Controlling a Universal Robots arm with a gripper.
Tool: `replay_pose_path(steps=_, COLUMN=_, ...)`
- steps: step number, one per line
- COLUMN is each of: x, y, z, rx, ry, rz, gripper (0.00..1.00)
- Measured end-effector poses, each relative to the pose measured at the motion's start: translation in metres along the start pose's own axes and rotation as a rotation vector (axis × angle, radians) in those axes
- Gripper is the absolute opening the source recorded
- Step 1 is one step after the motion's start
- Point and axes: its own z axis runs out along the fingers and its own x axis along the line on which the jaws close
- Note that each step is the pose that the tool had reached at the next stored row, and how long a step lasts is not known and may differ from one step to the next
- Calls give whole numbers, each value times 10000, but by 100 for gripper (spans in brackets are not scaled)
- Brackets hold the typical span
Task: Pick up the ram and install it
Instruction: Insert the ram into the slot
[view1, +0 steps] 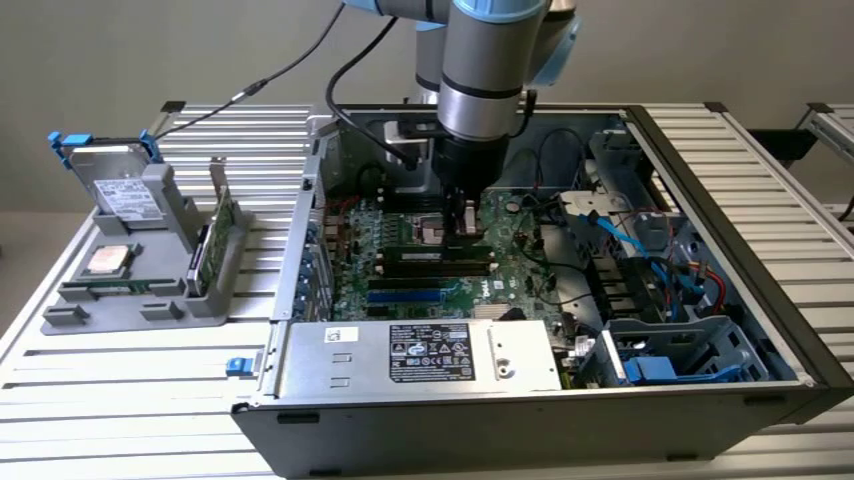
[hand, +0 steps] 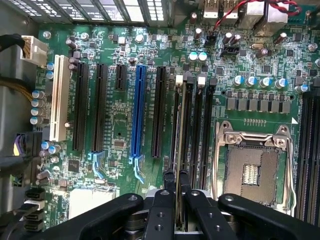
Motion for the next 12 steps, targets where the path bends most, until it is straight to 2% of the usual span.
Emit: replay_pose_path(steps=12, x=-4, y=-5, z=61, rx=-36, ry=-3, rz=-3, gripper=13)
